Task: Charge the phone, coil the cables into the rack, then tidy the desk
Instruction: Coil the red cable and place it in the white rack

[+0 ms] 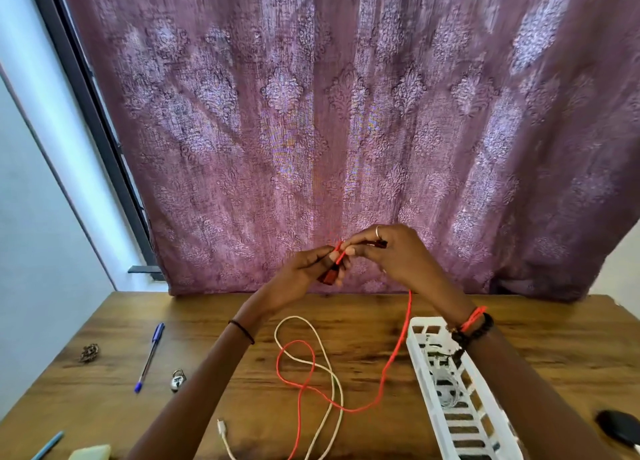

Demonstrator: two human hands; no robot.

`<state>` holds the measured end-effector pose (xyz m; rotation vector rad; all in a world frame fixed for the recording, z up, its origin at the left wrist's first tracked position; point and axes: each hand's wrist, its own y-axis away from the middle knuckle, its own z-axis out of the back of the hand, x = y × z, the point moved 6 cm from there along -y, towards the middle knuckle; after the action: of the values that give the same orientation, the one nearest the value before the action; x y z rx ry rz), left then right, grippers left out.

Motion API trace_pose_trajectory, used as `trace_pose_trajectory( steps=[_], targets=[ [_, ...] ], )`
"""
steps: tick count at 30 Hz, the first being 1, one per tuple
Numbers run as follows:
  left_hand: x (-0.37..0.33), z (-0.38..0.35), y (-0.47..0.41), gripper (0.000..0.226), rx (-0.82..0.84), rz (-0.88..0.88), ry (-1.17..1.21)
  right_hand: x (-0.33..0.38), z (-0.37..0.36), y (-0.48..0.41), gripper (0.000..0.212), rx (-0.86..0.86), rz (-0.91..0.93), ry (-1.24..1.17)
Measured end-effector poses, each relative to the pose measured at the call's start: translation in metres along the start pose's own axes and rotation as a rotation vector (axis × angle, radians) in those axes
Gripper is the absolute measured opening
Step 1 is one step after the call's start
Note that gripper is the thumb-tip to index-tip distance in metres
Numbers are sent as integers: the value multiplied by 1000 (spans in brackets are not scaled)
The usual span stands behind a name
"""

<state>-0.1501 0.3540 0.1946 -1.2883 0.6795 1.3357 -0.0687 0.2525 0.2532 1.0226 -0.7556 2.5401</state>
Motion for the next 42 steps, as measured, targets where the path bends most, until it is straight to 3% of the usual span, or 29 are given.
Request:
trace_pose_trajectory(
  steps=[11, 16, 25, 30, 35, 39, 42],
  targets=[
    [1, -7, 1, 25, -23, 10, 161, -18, -2, -6, 17, -54, -104, -353],
    [1, -7, -3, 28, -36, 110, 248, -37, -12, -5, 13, -61, -177, -528],
    [20, -4, -1, 27, -75, 268, 880, -56, -40, -3, 15, -138, -266, -765],
    [16, 4, -1, 12, 11, 162, 1231, -76, -46, 0, 20, -186, -333, -821],
    [18, 9, -10, 18, -42, 73, 1412, -71, -57, 9, 24, -276, -298, -602],
    [21, 17, -19, 27, -94, 24, 1489, -54, -62, 16, 26, -245, -127, -151],
    [20, 27, -25, 28, -259, 41, 1406, -46, -69, 22, 32, -166, -74, 115]
  ],
)
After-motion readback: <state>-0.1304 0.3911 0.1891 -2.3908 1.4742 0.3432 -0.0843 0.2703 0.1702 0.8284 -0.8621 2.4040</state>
